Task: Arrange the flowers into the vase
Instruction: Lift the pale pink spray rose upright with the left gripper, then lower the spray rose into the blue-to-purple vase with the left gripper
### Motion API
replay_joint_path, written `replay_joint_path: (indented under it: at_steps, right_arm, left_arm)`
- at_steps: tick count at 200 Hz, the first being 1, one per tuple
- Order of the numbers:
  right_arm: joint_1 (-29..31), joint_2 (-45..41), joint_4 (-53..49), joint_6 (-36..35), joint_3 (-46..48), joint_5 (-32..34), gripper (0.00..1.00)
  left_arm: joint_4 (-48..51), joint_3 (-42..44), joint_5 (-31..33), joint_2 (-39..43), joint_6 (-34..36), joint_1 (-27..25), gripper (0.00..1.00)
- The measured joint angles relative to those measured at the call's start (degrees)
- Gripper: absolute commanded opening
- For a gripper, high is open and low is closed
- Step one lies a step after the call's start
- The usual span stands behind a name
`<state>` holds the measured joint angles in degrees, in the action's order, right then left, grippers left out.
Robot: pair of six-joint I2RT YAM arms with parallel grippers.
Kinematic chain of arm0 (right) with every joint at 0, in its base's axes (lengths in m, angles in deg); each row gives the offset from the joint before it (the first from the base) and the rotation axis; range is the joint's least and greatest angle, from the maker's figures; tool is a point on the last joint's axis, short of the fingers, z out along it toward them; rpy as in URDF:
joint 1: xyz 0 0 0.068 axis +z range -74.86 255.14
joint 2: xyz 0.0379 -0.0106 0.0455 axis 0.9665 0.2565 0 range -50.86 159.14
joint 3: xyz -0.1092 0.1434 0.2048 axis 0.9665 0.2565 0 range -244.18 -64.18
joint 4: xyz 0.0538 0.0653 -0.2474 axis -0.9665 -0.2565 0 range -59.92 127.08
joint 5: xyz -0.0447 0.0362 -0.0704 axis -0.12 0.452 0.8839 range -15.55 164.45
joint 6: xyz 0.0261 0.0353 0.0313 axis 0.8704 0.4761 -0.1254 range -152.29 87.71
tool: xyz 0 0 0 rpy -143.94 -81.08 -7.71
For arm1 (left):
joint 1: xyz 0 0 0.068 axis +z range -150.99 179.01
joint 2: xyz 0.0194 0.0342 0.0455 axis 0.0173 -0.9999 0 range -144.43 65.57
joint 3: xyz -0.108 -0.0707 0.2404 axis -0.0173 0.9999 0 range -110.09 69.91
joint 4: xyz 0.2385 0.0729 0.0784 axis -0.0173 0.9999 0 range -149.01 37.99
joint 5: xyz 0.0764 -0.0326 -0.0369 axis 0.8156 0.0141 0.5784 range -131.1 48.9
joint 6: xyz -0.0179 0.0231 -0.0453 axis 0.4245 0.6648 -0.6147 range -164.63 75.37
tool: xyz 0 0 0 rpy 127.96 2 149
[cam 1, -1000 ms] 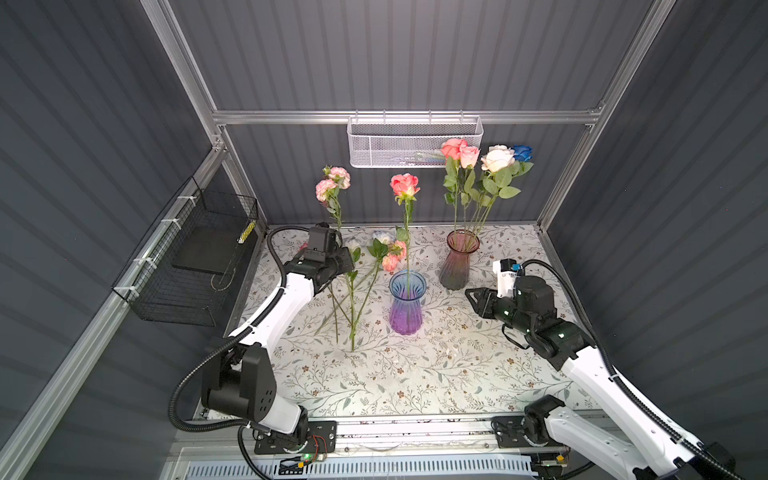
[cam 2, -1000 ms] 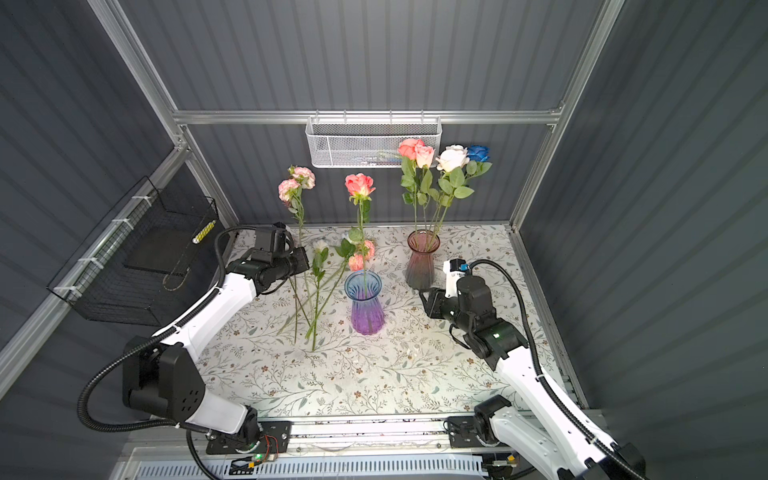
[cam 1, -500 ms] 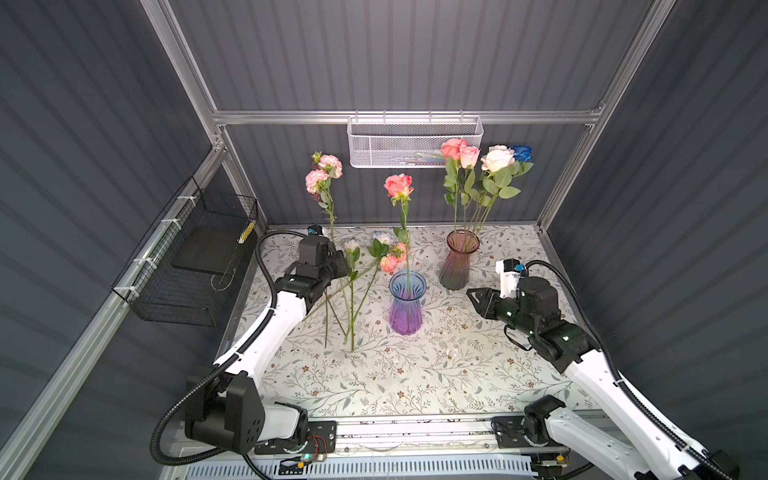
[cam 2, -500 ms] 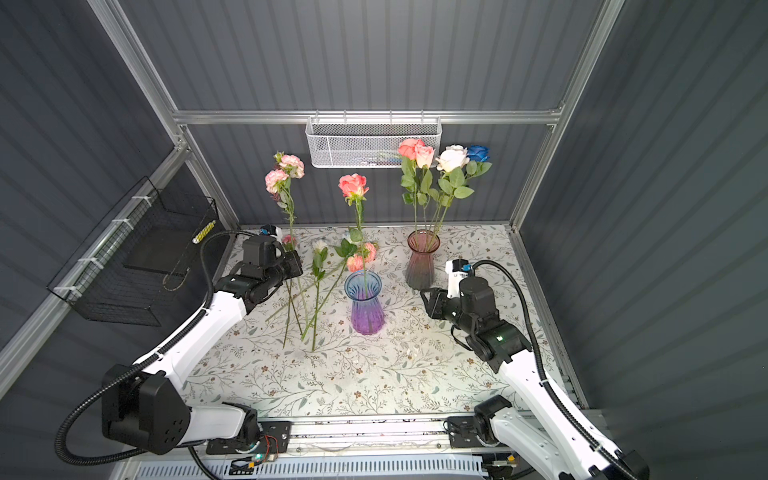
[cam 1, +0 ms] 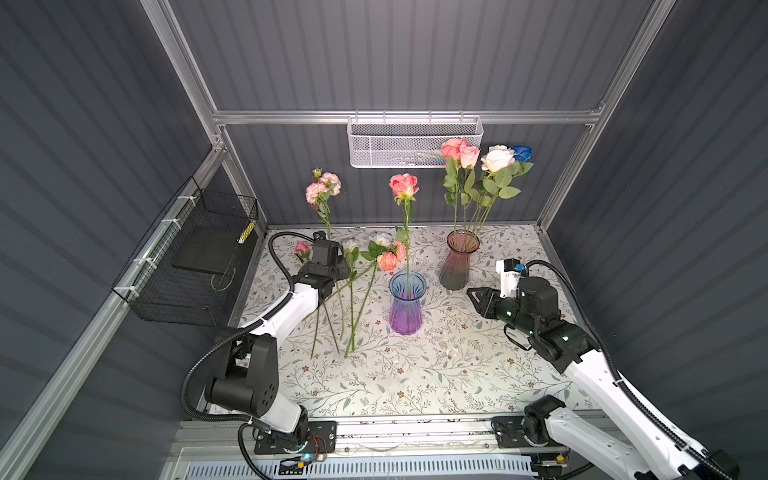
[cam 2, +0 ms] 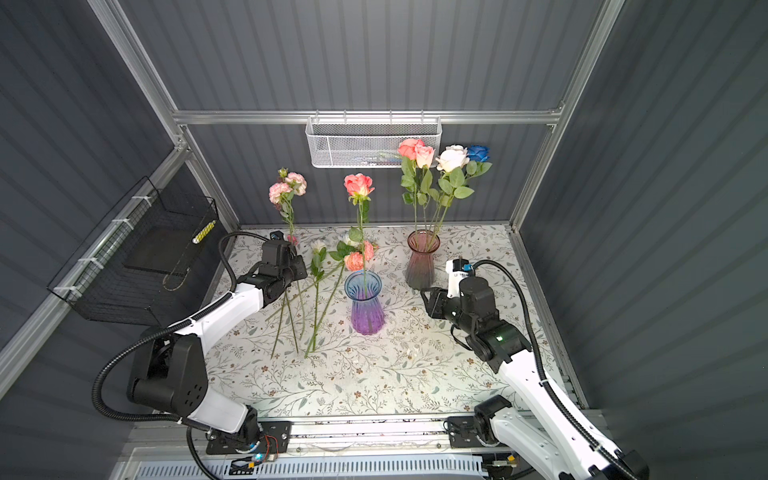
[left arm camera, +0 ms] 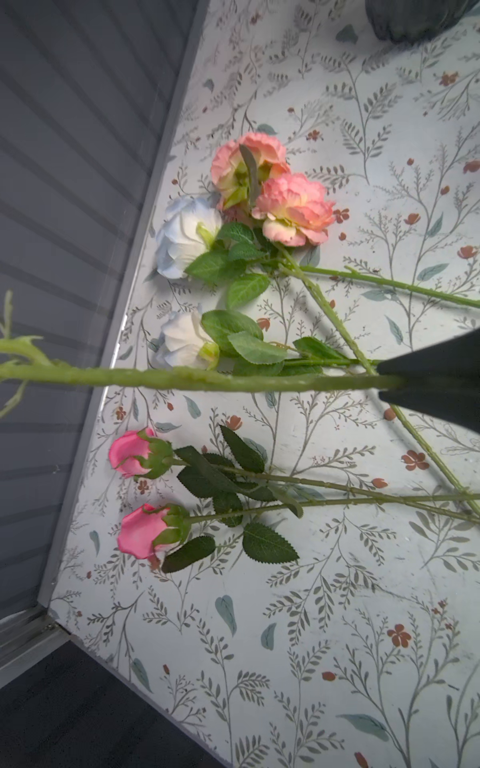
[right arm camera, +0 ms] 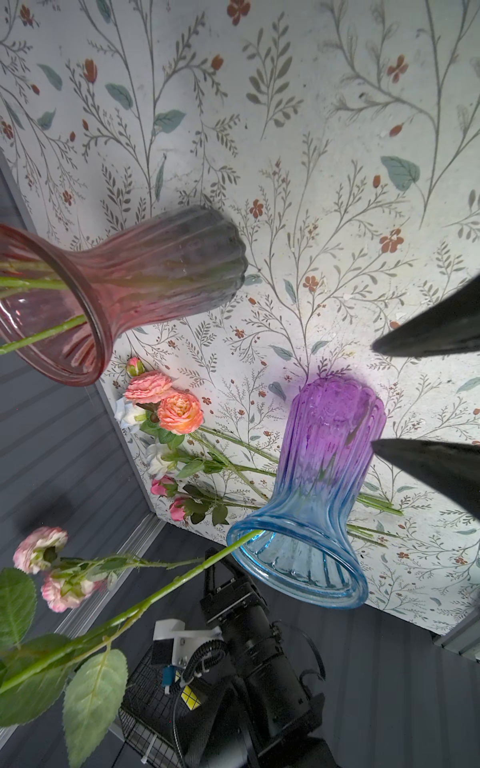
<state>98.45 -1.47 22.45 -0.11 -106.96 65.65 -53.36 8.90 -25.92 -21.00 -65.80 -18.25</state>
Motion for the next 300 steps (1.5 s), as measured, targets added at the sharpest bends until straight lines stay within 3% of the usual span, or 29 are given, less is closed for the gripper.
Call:
replay_joint_path:
  at_steps: [47, 63, 95, 141, 211, 244, 300]
  right_arm:
    - [0.0, 0.2, 1.2, 0.4, 0.6, -1.0, 0.36]
    - [0.0, 0.3, 2.3, 1.7, 0.8, -2.0, 0.42]
    - [0.0, 1.0, 5.3, 3.8, 0.9, -3.8, 0.45]
    - [0.0, 2.5, 6.5, 5.0, 0.9, -5.1, 0.46]
    - [0.0, 0.3, 6.5, 5.9, 0.9, -4.7, 0.46]
    - [0.0, -1.3, 5.7, 5.7, 0.9, -3.7, 0.46]
    - [0.0, -2.2, 5.2, 5.5, 1.6, -3.3, 0.47]
  left_arm:
    - [-10.1, 5.8, -3.5, 20.6, 1.9, -4.9, 0.0]
    - [-15.3, 9.0, -4.9, 27.9, 3.4, -8.3, 0.0]
    - [-19.6, 8.6, -9.7, 32.2, 5.2, -10.1, 0.0]
    - [-21.9, 0.5, -18.5, 27.6, 6.2, -11.3, 0.0]
    - [-28.7, -15.5, -22.7, 10.8, 10.3, -22.1, 0.0]
    - [-30.6, -14.9, -22.5, 6.4, 10.8, -23.8, 0.0]
    - [-34.8, -6.4, -20.8, 3.0, 12.9, -24.4, 0.0]
